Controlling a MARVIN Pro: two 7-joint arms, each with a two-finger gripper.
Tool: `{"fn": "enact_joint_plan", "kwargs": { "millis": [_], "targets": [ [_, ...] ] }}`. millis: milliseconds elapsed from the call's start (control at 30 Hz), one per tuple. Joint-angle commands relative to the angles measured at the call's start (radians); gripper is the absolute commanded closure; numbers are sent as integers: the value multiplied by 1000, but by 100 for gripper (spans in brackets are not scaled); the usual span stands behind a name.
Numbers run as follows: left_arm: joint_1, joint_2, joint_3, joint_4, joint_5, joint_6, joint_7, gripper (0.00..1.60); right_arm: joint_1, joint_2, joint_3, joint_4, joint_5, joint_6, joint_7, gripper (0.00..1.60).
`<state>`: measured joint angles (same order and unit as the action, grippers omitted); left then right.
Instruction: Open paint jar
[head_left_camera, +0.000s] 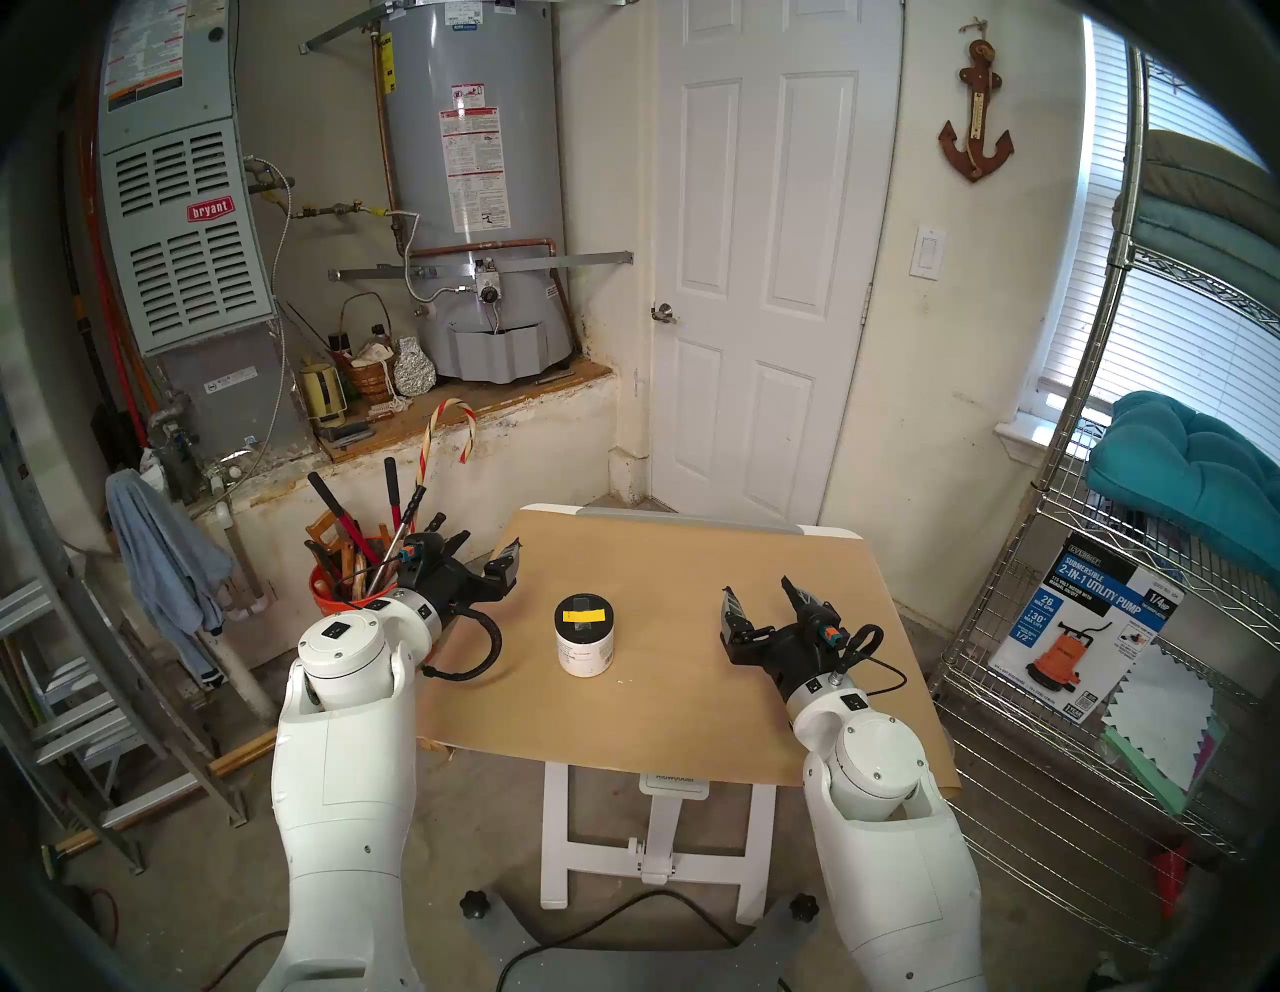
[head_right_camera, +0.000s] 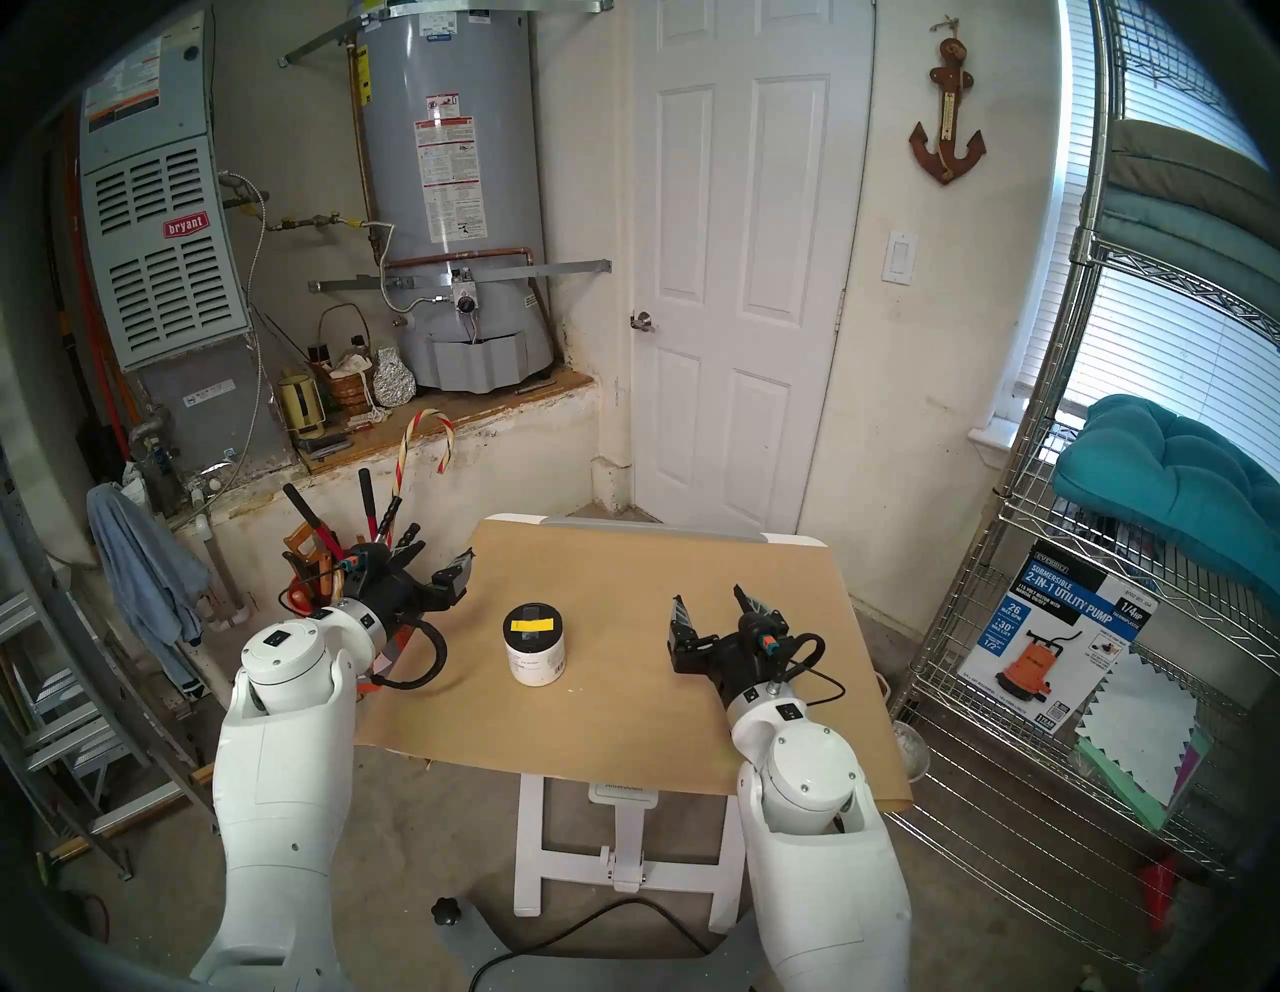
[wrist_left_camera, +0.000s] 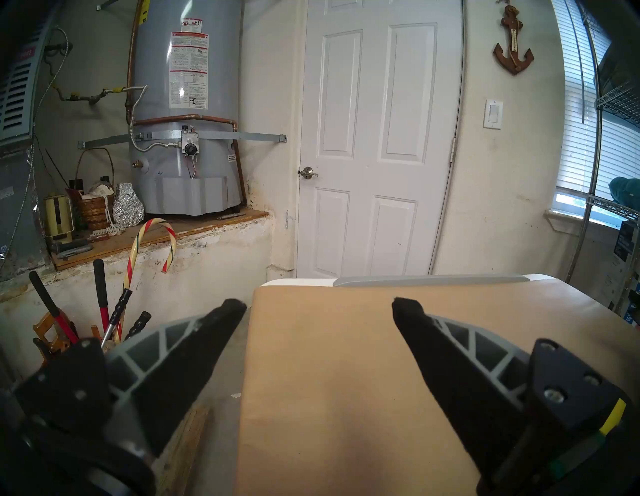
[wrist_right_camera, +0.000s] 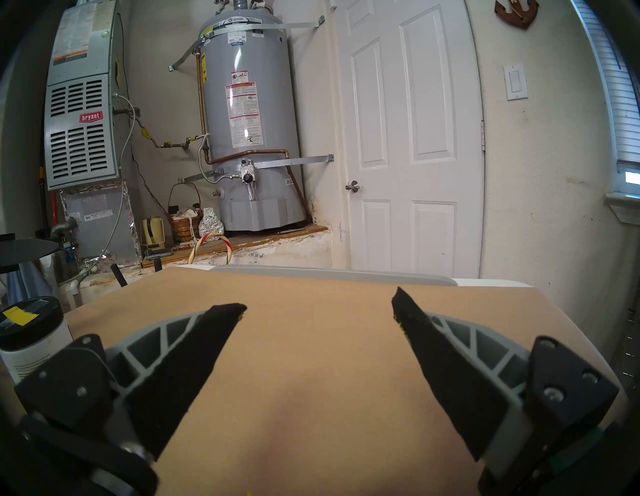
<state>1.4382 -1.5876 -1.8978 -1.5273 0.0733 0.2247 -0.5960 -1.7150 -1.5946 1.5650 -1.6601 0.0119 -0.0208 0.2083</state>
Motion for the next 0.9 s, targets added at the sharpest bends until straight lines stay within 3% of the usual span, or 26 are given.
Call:
{"fn": "enact_joint_plan", "kwargs": {
  "millis": [0,333,633,867],
  "targets": [
    [-21,45,-25,-19,-15,11,-35,0,8,0,-1,-19,-1,-3,0,0],
    [-36,125,-87,-3,-92,68,-203,0,8,0,-1,-19,0,-4,0,0],
    [48,209,-121,-53,-112,121,-363,0,8,0,-1,-18,0,-4,0,0],
    [119,221,-126,-109,-101,120,-444,0,8,0,-1,-19,0,-3,0,0]
  ]
}}
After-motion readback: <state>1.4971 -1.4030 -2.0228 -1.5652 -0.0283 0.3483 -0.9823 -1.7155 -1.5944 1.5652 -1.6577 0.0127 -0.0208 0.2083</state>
